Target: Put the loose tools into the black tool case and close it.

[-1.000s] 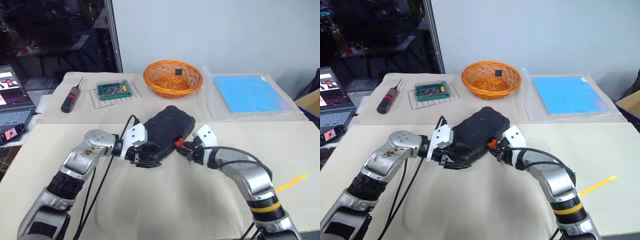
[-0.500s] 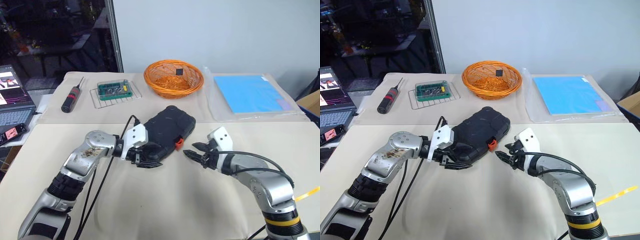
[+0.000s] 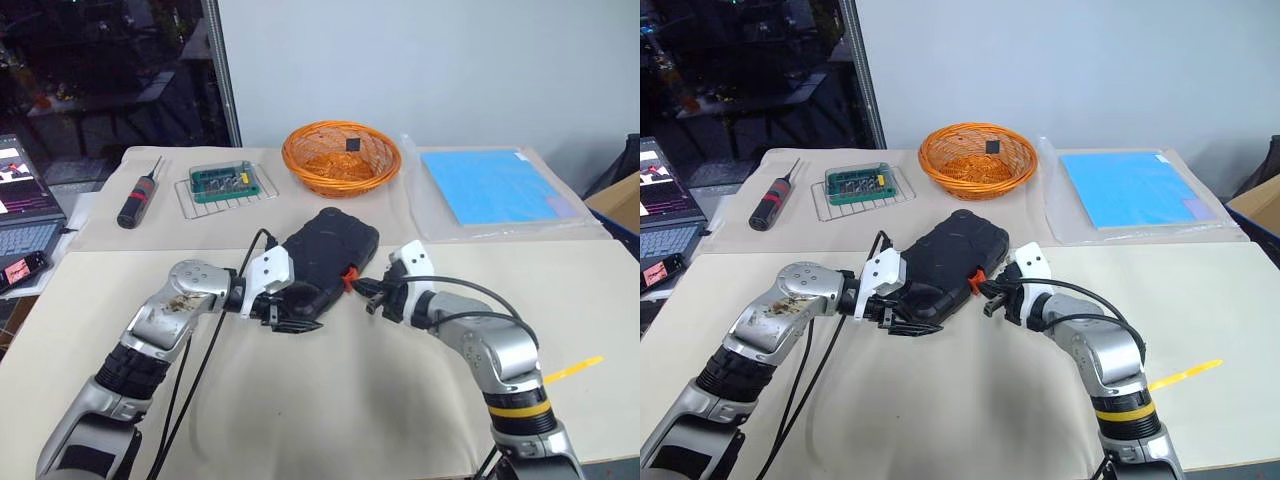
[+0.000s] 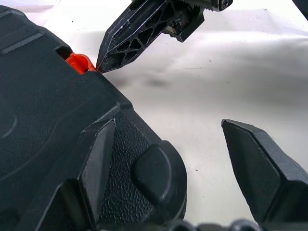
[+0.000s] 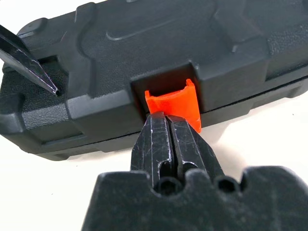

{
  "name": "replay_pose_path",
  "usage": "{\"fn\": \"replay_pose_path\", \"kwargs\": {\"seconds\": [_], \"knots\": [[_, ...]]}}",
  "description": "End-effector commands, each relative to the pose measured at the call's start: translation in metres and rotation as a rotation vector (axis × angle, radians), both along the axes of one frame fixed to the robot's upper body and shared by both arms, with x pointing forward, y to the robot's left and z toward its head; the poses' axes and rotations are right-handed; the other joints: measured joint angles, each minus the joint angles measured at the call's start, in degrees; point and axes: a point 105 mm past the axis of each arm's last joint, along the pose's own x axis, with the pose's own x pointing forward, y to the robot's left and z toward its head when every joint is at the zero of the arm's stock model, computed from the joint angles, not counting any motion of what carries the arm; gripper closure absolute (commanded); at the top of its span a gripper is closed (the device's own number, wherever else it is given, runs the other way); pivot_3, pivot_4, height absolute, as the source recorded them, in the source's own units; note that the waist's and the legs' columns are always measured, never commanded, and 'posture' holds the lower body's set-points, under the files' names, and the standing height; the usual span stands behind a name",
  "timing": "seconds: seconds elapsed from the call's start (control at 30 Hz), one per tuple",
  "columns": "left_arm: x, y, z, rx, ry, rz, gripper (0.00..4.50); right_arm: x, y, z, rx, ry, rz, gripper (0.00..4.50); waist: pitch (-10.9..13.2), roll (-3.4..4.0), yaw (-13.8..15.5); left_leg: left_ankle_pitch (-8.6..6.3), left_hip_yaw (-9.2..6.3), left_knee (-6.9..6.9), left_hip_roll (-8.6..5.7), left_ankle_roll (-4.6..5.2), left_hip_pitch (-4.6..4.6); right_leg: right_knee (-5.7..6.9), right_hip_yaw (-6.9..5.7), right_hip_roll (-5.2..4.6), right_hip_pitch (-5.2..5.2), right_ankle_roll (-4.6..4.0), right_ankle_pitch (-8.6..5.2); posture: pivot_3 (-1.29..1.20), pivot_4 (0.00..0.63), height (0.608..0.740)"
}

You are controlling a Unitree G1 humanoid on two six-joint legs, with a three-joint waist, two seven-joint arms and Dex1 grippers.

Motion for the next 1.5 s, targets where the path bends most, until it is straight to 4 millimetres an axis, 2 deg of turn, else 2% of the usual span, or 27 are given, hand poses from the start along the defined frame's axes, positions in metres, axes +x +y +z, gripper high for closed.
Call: {"fn": "replay_pose_path", "kwargs": {"seconds": [0.03,0.17,0.4,0.53,0.63,0.8,1.0,1.13,1.33,1.43,1.5], "knots": [[-0.003,0.009,-0.027,0.071,0.088,0.044,0.72,-0.01,-0.003,0.027,0.093,-0.102,0.027,4.47,0.0,0.0,0.1,0.0,0.0,-0.02,-0.02,0.0,-0.01,-0.01,0.01,-0.01,-0.01,0.01,0.0,0.0,0.15,0.74],[-0.005,0.01,-0.028,0.071,0.092,0.048,0.72,-0.004,-0.006,0.033,0.162,-0.14,-0.017,4.47,0.0,0.01,0.1,0.0,-0.01,-0.1,-0.03,-0.01,-0.03,-0.01,0.0,-0.03,-0.04,0.02,0.0,0.0,0.15,0.74],[-0.004,0.011,-0.029,0.077,0.09,0.052,0.72,0.012,-0.001,0.029,0.144,-0.152,-0.027,4.47,0.0,0.01,0.1,0.02,0.0,-0.12,-0.03,-0.03,0.05,-0.01,0.0,-0.02,-0.01,-0.01,-0.03,0.0,0.15,0.74],[-0.003,0.01,-0.029,0.078,0.089,0.055,0.72,0.018,0.005,0.007,-0.027,-0.115,0.027,4.47,0.0,0.02,0.0,0.02,0.0,-0.14,-0.05,-0.03,0.05,-0.01,0.0,-0.02,-0.02,-0.02,-0.04,0.0,0.15,0.74],[-0.003,0.01,-0.029,0.077,0.09,0.057,0.72,0.019,0.006,-0.003,-0.077,-0.074,0.05,4.47,0.0,0.02,0.0,0.02,0.0,-0.14,-0.03,-0.03,0.15,-0.02,-0.01,-0.02,0.04,-0.04,-0.05,0.0,0.15,0.74],[-0.004,0.01,-0.031,0.076,0.092,0.063,0.72,0.018,-0.003,-0.022,-0.218,-0.006,0.069,4.47,-0.1,0.01,0.0,0.02,0.0,-0.16,0.0,-0.03,0.27,-0.02,-0.01,-0.05,0.06,-0.04,-0.07,0.0,0.15,0.74],[-0.004,0.01,-0.032,0.073,0.093,0.071,0.72,0.014,-0.008,-0.037,-0.278,0.059,0.085,4.47,-0.5,0.0,0.1,0.0,-0.01,-0.28,-0.01,-0.05,0.46,-0.03,-0.03,-0.23,0.13,-0.3,-0.3,0.0,0.15,0.74],[-0.005,0.011,-0.033,0.073,0.093,0.077,0.72,0.016,-0.005,-0.045,-0.289,0.072,0.082,4.47,-0.9,-0.14,0.0,-0.22,-0.01,-0.3,-0.01,-0.44,0.54,-0.03,-0.03,-0.26,0.16,-0.29,-0.32,0.0,0.15,0.74],[-0.004,0.009,-0.033,0.065,0.091,0.08,0.72,0.031,0.007,-0.039,-0.262,0.019,0.083,4.47,-1.2,-0.26,-0.4,-0.24,0.01,-0.31,0.07,-0.48,0.78,-0.01,0.02,-0.28,0.28,-0.02,-0.55,0.0,0.15,0.74],[-0.004,0.009,-0.033,0.061,0.09,0.081,0.72,0.041,0.015,-0.021,-0.184,-0.062,0.062,4.47,-1.2,-0.27,-0.6,-0.26,-0.01,-0.32,0.08,-0.53,1.0,0.0,-0.01,-0.34,0.29,-0.03,-0.4,0.0,0.15,0.74],[-0.004,0.009,-0.033,0.054,0.089,0.087,0.72,0.04,0.014,-0.004,-0.124,-0.117,0.064,4.47,-1.2,-0.25,-0.7,-0.28,-0.05,-0.33,0.09,-0.55,1.07,0.0,-0.02,-0.34,0.28,-0.01,-0.39,0.0,0.15,0.74]]}}
